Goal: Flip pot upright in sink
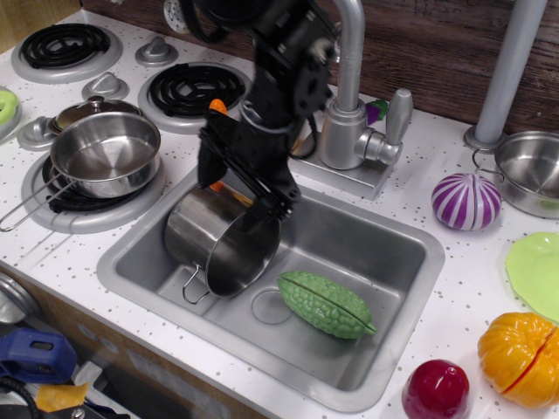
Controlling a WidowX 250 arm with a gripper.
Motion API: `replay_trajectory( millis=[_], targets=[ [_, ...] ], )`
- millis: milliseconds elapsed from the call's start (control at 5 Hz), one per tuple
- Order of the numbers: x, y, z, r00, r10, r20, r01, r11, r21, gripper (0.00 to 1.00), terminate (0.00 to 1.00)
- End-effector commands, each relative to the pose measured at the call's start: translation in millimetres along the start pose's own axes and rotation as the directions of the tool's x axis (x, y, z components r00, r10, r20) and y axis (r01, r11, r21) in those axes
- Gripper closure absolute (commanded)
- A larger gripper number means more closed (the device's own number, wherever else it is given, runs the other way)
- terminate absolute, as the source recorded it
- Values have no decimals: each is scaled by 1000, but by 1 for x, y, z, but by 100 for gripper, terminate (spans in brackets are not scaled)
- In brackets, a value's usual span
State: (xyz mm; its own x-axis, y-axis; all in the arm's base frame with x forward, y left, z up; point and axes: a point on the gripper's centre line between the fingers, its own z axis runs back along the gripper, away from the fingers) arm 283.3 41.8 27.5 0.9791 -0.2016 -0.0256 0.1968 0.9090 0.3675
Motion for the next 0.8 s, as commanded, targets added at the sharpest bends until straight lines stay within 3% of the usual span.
replay_trajectory(
  millis=[0, 600],
  targets=[
    [3, 6, -10, 999, -1, 45, -3, 995, 96, 0, 0],
    [-3, 20, -43, 996, -55, 63, 34, 955, 293, 0, 0]
  ],
)
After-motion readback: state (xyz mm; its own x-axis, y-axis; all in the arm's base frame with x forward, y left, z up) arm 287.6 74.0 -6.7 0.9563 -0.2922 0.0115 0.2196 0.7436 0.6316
